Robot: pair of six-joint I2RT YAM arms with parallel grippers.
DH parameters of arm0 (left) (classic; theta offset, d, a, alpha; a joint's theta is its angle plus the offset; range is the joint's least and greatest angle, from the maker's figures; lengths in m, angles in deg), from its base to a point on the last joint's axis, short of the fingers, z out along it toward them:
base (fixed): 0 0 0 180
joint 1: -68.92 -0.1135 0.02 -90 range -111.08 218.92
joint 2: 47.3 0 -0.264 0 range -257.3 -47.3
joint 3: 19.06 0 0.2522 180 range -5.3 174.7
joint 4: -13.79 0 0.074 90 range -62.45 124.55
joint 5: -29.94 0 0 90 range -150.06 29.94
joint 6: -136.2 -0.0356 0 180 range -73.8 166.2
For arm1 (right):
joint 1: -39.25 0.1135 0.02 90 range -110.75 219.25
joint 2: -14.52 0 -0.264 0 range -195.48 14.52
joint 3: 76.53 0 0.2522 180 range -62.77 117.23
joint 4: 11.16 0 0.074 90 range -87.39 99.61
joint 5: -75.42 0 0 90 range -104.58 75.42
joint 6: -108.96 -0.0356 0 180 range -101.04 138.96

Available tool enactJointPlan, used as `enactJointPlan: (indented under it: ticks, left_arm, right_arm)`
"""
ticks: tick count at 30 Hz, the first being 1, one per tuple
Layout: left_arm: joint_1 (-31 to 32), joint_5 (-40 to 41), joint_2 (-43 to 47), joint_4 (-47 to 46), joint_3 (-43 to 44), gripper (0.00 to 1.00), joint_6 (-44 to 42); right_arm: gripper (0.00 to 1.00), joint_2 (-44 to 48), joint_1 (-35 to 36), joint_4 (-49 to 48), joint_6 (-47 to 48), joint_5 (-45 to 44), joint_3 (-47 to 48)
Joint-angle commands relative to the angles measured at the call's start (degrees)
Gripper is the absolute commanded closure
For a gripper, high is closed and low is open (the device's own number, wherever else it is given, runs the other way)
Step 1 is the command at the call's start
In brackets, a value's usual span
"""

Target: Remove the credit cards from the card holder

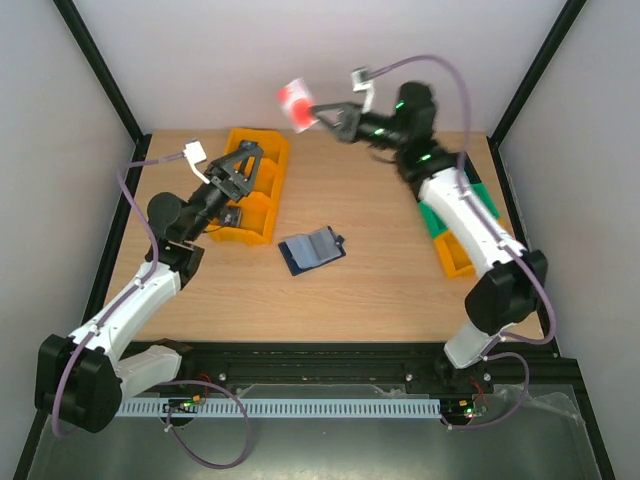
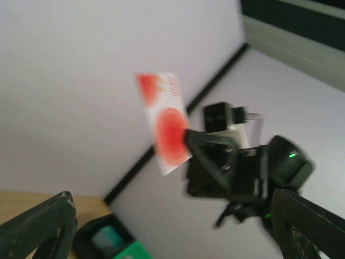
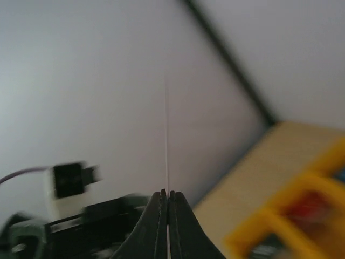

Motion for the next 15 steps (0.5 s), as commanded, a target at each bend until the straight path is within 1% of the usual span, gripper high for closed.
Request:
enactJointPlan:
  ticks: [1,3,4,6,9,12,14,15]
  left_arm:
    - [-0.7,12.7,1.9,17.7,0.4,0.0,-9.1]
    - [-1.1,16.0,2.2,22.9,-0.1,0.01,-13.5]
    - [-1.5,17.2,2.3,24.9,-0.3,0.0,-15.1]
    - [-2.4,17.9,2.6,27.4,-0.6,0.0,-17.1]
    - [-3.6,17.6,3.2,28.9,-1.2,0.01,-19.1]
    - [-4.9,16.3,3.7,28.8,-2.2,0.0,-20.6]
    - [-5.9,14.0,3.8,27.5,-3.1,0.01,-21.7]
    - [-6.3,12.7,3.6,26.6,-3.5,0.01,-22.3]
  right_arm:
    - [0.98,1.5,-18.4,51.9,26.0,-1.6,10.8]
    - [0.98,-0.5,-25.5,65.0,32.7,-7.2,13.6]
    - [0.98,-1.6,-28.5,70.0,35.3,-9.8,14.2]
    - [0.98,-3.8,-33.8,76.1,37.9,-13.2,13.4]
    - [0.98,-4.3,-42.3,77.2,36.9,-14.6,9.6]
    - [0.98,-4.7,-48.4,79.3,35.8,-20.2,9.6]
    - [0.98,-4.2,-50.4,79.1,35.1,-20.8,9.6]
    - [0.98,-3.6,-50.0,78.1,35.3,-18.6,9.3]
